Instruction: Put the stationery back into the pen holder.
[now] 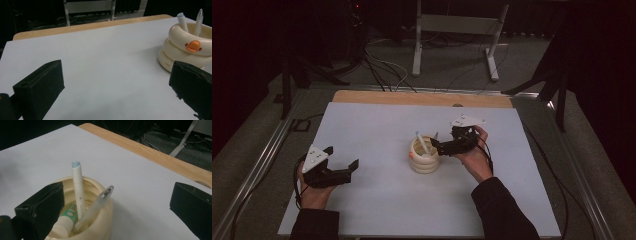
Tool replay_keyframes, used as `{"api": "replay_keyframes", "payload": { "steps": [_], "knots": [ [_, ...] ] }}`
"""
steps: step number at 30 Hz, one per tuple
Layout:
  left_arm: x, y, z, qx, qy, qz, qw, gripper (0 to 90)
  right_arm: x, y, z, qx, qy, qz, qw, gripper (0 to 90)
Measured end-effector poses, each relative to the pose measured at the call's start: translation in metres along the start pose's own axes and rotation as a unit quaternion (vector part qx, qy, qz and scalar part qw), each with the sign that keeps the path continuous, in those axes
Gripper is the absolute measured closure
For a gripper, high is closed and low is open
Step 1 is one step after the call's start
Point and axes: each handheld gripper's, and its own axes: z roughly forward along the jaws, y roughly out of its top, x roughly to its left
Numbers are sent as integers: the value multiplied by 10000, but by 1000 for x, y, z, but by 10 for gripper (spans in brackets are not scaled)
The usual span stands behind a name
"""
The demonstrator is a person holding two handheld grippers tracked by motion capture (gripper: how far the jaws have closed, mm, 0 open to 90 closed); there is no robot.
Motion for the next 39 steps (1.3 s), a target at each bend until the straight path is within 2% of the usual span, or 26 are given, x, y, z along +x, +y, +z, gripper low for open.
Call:
{"api": "replay_keyframes", "payload": {
  "steps": [23,26,35,39],
  "knots": [
    [4,0,-3,22,39,-29,10000,2,-13,-11,-13,92,-43,155,9998,1],
    [5,0,-6,17,83,-26,10000,1,-18,-18,-19,93,-71,269,9996,1],
    [5,-1,-6,58,43,17,10000,1,-27,-26,-27,107,-161,376,9991,1],
    [5,-1,-7,64,43,39,10000,1,-31,-32,-38,71,-271,418,9987,1]
  ]
}}
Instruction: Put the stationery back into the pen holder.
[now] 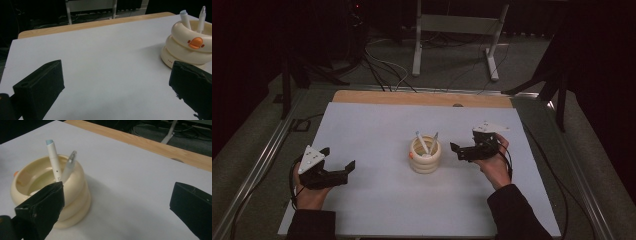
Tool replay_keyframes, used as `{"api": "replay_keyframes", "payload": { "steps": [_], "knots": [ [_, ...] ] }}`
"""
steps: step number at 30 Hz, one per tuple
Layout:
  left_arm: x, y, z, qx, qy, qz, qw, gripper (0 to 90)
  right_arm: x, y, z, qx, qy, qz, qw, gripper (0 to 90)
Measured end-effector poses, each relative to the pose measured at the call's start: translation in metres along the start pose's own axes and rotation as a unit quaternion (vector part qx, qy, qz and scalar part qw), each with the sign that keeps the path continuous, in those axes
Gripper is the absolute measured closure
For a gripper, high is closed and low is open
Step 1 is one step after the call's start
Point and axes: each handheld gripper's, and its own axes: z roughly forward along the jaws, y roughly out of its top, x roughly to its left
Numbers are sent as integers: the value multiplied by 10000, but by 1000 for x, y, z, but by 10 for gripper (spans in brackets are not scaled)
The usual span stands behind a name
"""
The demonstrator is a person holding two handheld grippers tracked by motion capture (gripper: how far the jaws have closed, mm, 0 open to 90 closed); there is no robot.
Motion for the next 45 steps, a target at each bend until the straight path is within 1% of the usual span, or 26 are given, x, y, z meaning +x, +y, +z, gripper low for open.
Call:
{"api": "replay_keyframes", "payload": {
  "steps": [6,8,17,24,31,36,37,43,44,45],
  "knots": [
    [0,-1,-1,12,-3,-1,10000,1,-5,-5,-8,-27,-87,12,10000,1],
    [0,-1,0,20,-8,9,10000,2,-6,-9,-12,-41,-156,-17,9999,1],
    [0,-1,-2,16,-5,19,10000,1,-15,-22,-21,-66,-229,92,9997,1],
    [1,-1,-3,5,6,10,10000,1,-20,-31,-28,-75,-314,101,9994,1],
    [1,-1,-3,-15,16,7,10000,1,-28,-45,-38,-196,-395,179,9989,2],
    [1,-1,-4,-37,20,18,10000,1,-33,-53,-43,-248,-401,281,9985,1],
    [1,-2,-4,-44,21,10,10000,1,-34,-56,-46,-284,-429,295,9982,1],
    [1,-2,-5,-86,19,21,10000,1,-33,-64,-55,-519,-507,275,9970,2],
    [1,-2,-5,-86,19,21,10000,1,-33,-64,-55,-519,-507,275,9970,2],
    [0,-2,-5,-94,19,29,9999,2,-33,-71,-56,-496,-536,299,9969,2]
  ]
}}
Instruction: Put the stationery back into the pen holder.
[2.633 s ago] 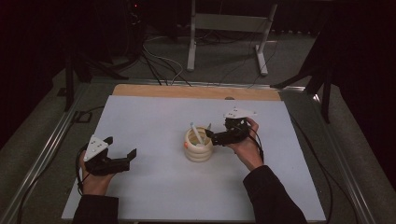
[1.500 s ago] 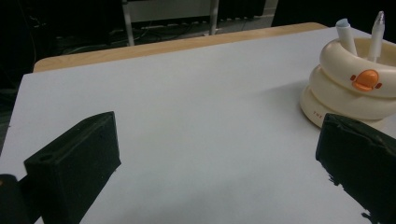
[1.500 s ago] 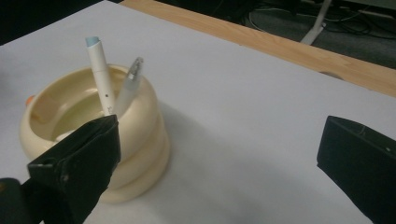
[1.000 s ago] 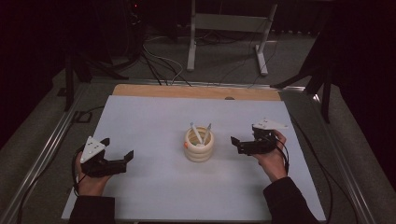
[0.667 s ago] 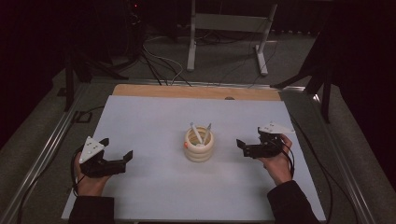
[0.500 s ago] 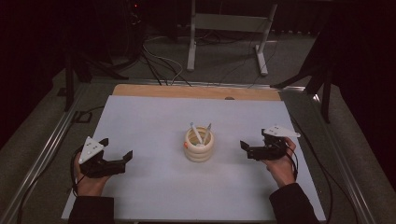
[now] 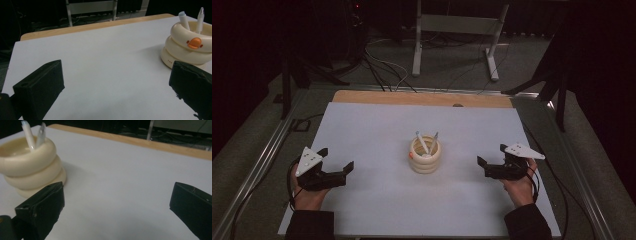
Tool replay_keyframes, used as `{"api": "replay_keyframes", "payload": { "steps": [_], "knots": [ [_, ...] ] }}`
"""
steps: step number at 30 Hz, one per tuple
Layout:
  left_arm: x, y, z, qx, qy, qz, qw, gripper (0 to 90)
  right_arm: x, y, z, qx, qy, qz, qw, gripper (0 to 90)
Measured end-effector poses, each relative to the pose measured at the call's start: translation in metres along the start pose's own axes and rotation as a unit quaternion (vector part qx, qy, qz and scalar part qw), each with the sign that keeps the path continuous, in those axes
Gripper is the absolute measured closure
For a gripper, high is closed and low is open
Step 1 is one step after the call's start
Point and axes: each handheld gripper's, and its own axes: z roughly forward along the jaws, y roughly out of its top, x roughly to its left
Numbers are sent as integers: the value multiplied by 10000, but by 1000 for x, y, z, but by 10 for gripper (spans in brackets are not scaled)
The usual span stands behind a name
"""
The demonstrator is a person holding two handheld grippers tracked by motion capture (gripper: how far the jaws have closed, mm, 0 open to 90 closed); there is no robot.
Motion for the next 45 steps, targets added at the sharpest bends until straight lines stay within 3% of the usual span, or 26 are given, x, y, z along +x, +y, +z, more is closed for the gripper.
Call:
{"api": "replay_keyframes", "payload": {
  "steps": [6,13,26,32,45],
  "knots": [
    [-2,-1,1,3,5,45,10000,1,-5,-18,-6,-59,-106,125,9998,2],
    [-3,-3,0,-69,58,80,9999,1,-2,-32,-13,-236,-214,39,9995,2],
    [-5,-9,-3,-242,81,114,9996,2,-2,-42,-24,-518,-268,33,9983,2],
    [-8,-12,0,-200,82,130,9997,2,-5,-43,-27,-651,-267,181,9974,2],
    [-10,-14,5,-121,89,117,9998,1,-2,-41,-27,-683,-258,93,9973,1]
  ]
}}
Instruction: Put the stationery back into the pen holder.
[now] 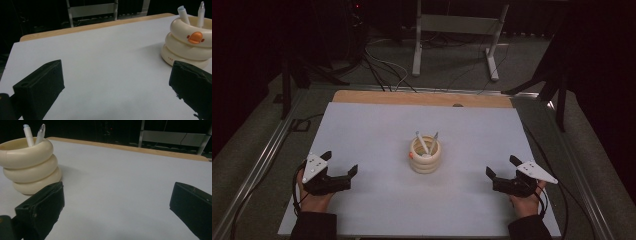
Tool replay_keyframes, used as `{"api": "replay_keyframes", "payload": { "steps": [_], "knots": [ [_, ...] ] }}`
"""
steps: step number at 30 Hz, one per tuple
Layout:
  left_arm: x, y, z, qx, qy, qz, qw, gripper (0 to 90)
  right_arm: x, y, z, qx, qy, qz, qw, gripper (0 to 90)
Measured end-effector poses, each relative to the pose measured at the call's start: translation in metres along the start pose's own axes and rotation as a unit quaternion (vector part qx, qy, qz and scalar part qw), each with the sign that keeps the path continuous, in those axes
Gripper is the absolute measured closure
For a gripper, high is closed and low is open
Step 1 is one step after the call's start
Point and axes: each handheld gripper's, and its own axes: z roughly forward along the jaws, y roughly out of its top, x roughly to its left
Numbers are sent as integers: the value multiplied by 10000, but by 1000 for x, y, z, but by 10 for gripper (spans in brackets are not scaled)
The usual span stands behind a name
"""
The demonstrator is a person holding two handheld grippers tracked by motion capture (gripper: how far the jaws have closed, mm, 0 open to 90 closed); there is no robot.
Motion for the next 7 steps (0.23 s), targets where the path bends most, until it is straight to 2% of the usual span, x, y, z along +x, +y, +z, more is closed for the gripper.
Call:
{"api": "replay_keyframes", "payload": {
  "steps": [7],
  "knots": [
    [0,-1,1,27,24,-32,10000,2,2,-2,3,92,20,4,10000,1]
  ]
}}
